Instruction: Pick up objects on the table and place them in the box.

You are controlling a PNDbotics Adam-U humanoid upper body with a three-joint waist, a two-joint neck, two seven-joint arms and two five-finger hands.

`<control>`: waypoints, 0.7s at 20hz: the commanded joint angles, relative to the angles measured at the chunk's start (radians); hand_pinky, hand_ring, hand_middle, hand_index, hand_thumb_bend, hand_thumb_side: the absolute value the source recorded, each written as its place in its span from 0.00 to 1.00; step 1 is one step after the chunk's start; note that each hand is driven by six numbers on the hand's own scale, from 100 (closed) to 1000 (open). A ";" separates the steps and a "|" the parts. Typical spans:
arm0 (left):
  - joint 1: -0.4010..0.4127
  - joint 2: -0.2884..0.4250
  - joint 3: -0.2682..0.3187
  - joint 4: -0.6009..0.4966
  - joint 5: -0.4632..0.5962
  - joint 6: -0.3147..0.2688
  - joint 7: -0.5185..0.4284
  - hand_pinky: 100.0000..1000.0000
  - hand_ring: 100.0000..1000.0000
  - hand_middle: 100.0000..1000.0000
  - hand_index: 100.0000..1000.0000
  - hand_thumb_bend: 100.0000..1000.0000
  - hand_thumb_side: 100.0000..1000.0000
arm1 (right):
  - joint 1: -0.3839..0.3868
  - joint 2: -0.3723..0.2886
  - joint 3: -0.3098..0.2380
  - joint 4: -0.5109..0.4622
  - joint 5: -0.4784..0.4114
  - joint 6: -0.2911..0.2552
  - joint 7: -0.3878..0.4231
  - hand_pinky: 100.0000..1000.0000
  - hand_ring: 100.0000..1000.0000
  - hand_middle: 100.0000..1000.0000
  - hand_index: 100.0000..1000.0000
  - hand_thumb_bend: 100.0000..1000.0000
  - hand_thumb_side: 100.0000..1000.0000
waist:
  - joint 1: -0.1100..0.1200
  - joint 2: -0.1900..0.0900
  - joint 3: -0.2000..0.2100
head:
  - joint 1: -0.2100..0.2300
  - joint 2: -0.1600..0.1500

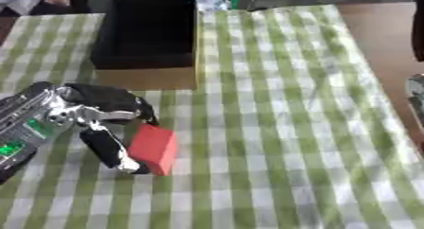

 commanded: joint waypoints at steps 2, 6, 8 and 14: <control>-0.016 0.023 0.037 -0.073 0.010 0.023 0.019 0.92 0.77 0.60 0.69 0.13 0.59 | -0.007 -0.013 -0.011 -0.017 -0.001 0.003 0.000 0.76 0.70 0.52 0.80 0.00 0.64 | 0.000 -0.013 0.000 | 0.000 -0.006; -0.015 0.036 0.060 -0.114 -0.034 0.040 0.041 0.91 0.76 0.59 0.68 0.00 0.62 | -0.004 -0.012 -0.010 -0.017 -0.001 0.004 0.002 0.76 0.71 0.52 0.80 0.00 0.64 | 0.001 -0.014 0.001 | -0.001 -0.007; -0.012 0.040 0.072 -0.130 -0.057 0.039 0.042 0.90 0.75 0.58 0.67 0.00 0.61 | -0.003 -0.012 -0.011 -0.017 -0.001 0.004 0.002 0.76 0.71 0.52 0.80 0.00 0.64 | 0.001 -0.015 0.001 | -0.001 -0.007; -0.009 0.049 0.123 -0.176 -0.065 0.081 0.064 0.78 0.62 0.45 0.56 0.00 0.54 | -0.002 -0.012 -0.013 -0.017 -0.001 0.004 0.000 0.76 0.71 0.52 0.81 0.00 0.64 | 0.001 -0.016 0.002 | -0.004 -0.012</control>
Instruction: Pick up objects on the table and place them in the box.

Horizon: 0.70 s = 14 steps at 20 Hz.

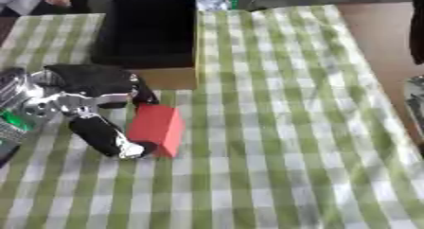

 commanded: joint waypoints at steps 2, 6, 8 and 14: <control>-0.015 0.031 0.084 -0.061 -0.015 0.044 0.043 0.77 0.60 0.44 0.54 0.00 0.53 | -0.008 -0.016 -0.014 -0.017 0.000 0.001 -0.003 0.76 0.71 0.52 0.81 0.00 0.64 | 0.000 -0.015 0.002 | -0.004 -0.012; -0.036 0.023 0.185 -0.066 -0.048 0.095 0.136 0.77 0.57 0.42 0.53 0.00 0.53 | -0.012 -0.018 -0.015 -0.017 0.001 0.001 -0.004 0.76 0.71 0.52 0.81 0.00 0.64 | -0.001 -0.012 0.002 | -0.004 -0.018; -0.056 0.010 0.219 -0.015 -0.056 0.113 0.195 0.75 0.57 0.42 0.53 0.00 0.53 | -0.019 -0.019 -0.013 -0.017 0.000 0.000 -0.003 0.76 0.71 0.52 0.80 0.00 0.64 | -0.002 -0.010 0.000 | -0.003 -0.020; -0.152 -0.067 0.272 0.302 -0.041 0.065 0.353 0.75 0.56 0.42 0.53 0.00 0.53 | -0.035 -0.020 -0.008 -0.017 -0.005 -0.003 0.004 0.76 0.71 0.52 0.80 0.00 0.64 | -0.004 -0.002 -0.013 | 0.011 -0.026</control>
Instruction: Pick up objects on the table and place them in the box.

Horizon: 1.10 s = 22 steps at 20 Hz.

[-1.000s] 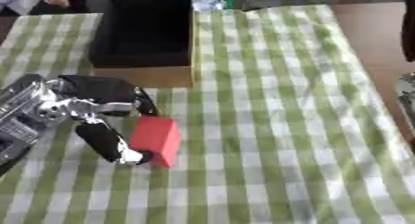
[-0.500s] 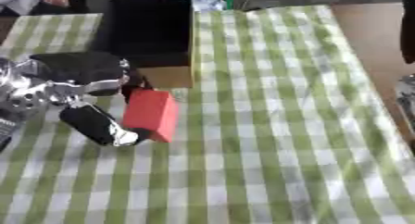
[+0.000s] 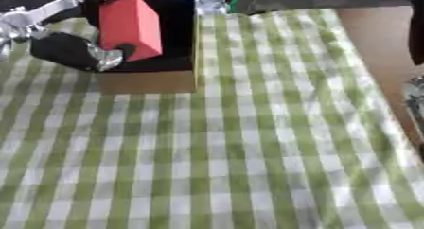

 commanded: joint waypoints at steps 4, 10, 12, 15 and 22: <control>-0.099 -0.067 0.079 0.299 -0.029 -0.081 0.173 0.75 0.56 0.42 0.53 0.00 0.53 | -0.025 -0.019 -0.007 -0.017 -0.006 0.000 0.005 0.76 0.71 0.52 0.81 0.00 0.64 | -0.003 0.006 -0.014 | 0.014 -0.018; -0.173 -0.157 0.154 0.563 -0.166 -0.163 0.319 0.76 0.60 0.45 0.55 0.00 0.55 | -0.035 -0.009 -0.003 -0.017 -0.009 0.001 0.011 0.76 0.71 0.52 0.81 0.00 0.64 | -0.009 0.020 -0.031 | 0.030 -0.025; -0.187 -0.178 0.173 0.624 -0.215 -0.195 0.362 0.77 0.61 0.45 0.56 0.00 0.56 | -0.039 -0.006 -0.002 -0.017 -0.010 0.002 0.013 0.76 0.71 0.52 0.81 0.00 0.64 | -0.010 0.024 -0.036 | 0.038 -0.026; -0.198 -0.202 0.204 0.692 -0.288 -0.225 0.428 0.77 0.61 0.45 0.58 0.00 0.57 | -0.040 -0.002 -0.002 -0.017 -0.010 0.002 0.013 0.76 0.71 0.52 0.81 0.00 0.64 | -0.010 0.033 -0.050 | 0.049 -0.035; -0.208 -0.219 0.253 0.790 -0.479 -0.192 0.553 0.93 0.87 0.77 0.93 0.52 0.85 | -0.040 0.005 -0.004 -0.017 -0.008 0.004 0.012 0.76 0.71 0.52 0.81 0.00 0.65 | -0.003 0.050 -0.079 | 0.060 -0.060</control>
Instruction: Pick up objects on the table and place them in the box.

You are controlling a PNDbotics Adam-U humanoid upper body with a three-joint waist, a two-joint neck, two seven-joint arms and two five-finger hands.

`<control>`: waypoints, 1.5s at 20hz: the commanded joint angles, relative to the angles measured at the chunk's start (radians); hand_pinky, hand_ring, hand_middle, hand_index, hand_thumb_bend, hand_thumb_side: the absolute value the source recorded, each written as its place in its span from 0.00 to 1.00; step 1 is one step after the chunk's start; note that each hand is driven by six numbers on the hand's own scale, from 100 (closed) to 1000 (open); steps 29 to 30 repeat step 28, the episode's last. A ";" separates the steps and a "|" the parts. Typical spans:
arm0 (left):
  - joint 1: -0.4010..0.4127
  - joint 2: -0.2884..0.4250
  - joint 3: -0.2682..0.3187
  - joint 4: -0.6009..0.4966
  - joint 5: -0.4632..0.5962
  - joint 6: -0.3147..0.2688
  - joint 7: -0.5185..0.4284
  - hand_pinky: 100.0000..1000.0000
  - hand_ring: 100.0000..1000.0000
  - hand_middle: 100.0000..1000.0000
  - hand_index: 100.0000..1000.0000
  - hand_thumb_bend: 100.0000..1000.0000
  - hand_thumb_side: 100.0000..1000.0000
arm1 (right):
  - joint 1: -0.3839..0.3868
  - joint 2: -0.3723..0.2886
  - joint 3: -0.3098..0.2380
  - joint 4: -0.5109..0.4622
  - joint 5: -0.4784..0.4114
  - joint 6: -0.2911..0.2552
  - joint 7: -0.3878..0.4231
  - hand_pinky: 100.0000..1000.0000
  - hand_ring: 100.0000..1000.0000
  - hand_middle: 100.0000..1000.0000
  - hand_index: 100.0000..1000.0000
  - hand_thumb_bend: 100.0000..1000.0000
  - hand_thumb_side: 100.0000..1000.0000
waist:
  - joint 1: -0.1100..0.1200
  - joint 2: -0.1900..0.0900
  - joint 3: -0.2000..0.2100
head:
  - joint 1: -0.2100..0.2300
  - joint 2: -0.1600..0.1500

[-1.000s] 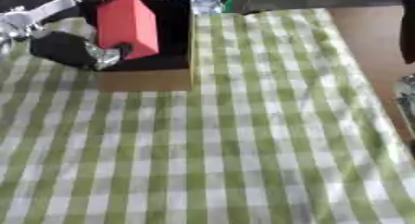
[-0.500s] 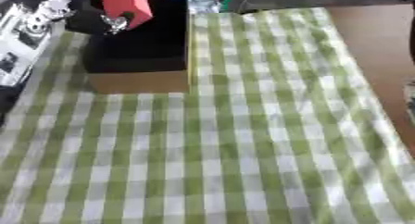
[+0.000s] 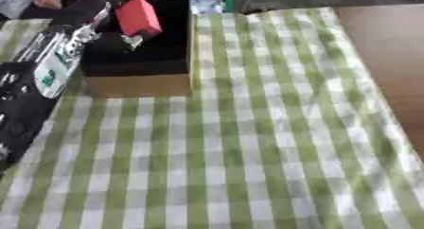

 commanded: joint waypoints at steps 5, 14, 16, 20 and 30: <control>-0.032 0.008 0.046 0.012 -0.191 0.150 0.113 0.97 0.90 0.82 0.96 0.69 0.96 | -0.008 -0.010 -0.007 -0.017 -0.001 0.003 0.000 0.76 0.71 0.52 0.81 0.00 0.65 | -0.001 -0.006 0.000 | 0.003 -0.010; -0.031 0.014 0.031 -0.052 -0.152 0.192 0.205 0.94 0.86 0.76 0.91 0.75 1.00 | -0.009 -0.006 -0.010 -0.017 -0.003 0.003 -0.002 0.76 0.71 0.52 0.81 0.00 0.65 | -0.002 -0.019 0.006 | 0.003 -0.007; -0.030 0.015 0.035 -0.097 -0.113 0.205 0.231 0.92 0.82 0.71 0.86 0.55 0.96 | -0.006 -0.005 -0.012 -0.017 -0.004 0.004 -0.003 0.76 0.71 0.52 0.81 0.00 0.64 | -0.002 -0.022 0.007 | 0.001 -0.005; -0.012 0.036 0.034 -0.298 0.008 0.244 0.331 0.82 0.73 0.61 0.79 0.32 0.90 | 0.002 -0.009 -0.017 -0.017 0.000 0.006 -0.009 0.76 0.71 0.52 0.81 0.00 0.65 | 0.002 -0.026 0.017 | -0.009 0.000; 0.093 0.111 0.003 -0.721 0.286 0.325 0.354 0.63 0.54 0.46 0.67 0.00 0.88 | -0.005 -0.025 -0.018 -0.017 0.001 0.004 -0.016 0.76 0.71 0.52 0.81 0.00 0.64 | 0.003 -0.041 0.044 | -0.030 0.010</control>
